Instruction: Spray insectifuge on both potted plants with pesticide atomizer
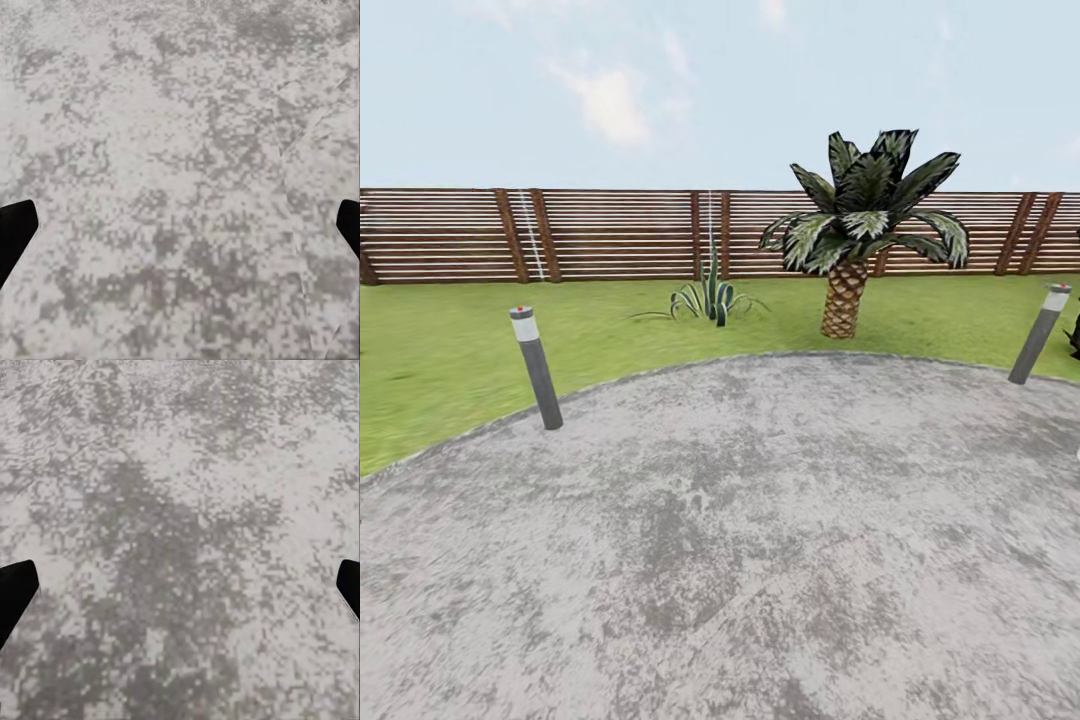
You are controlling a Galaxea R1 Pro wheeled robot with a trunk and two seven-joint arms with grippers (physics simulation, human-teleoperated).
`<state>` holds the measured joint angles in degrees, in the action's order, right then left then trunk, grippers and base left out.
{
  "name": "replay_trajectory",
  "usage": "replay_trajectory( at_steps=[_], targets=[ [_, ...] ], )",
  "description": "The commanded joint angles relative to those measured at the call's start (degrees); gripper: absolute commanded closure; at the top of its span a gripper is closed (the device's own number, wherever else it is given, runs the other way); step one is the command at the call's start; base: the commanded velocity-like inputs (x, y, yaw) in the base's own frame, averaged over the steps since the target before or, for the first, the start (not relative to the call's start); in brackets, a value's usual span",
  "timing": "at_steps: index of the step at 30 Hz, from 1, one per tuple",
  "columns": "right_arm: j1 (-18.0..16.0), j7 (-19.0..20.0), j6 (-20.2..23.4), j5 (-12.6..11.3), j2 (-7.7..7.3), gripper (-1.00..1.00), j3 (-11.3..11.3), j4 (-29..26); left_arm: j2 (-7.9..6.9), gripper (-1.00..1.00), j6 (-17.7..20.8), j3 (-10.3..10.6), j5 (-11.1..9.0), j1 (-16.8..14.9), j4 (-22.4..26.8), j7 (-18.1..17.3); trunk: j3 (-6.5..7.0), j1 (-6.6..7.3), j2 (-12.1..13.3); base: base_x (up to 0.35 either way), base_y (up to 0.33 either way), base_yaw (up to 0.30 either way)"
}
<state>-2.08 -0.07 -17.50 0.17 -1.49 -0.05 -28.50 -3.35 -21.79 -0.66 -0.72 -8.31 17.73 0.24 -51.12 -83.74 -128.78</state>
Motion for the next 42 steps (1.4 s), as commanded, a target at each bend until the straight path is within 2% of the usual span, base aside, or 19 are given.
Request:
replay_trajectory(
  at_steps=[1,8,42],
  targets=[
    [0.0,0.0,-0.2,0.0,-0.01,-1.00,0.0,0.0,0.01,-1.00,-0.2,0.0,-0.1,0.0,-0.1,0.0,-0.05,-0.02,0.0,0.337,0.000,0.245],
    [0.0,0.1,-0.2,0.0,-0.01,-1.00,-0.1,0.1,0.01,-1.00,-0.2,0.0,-0.1,0.0,-0.1,0.0,-0.05,-0.02,0.0,0.337,0.000,0.102],
    [0.0,0.0,-0.2,0.1,-0.01,-1.00,0.2,0.0,0.01,-1.00,-0.2,0.0,0.0,0.0,-0.1,0.0,-0.05,-0.02,0.0,0.337,0.000,0.001]
  ],
)
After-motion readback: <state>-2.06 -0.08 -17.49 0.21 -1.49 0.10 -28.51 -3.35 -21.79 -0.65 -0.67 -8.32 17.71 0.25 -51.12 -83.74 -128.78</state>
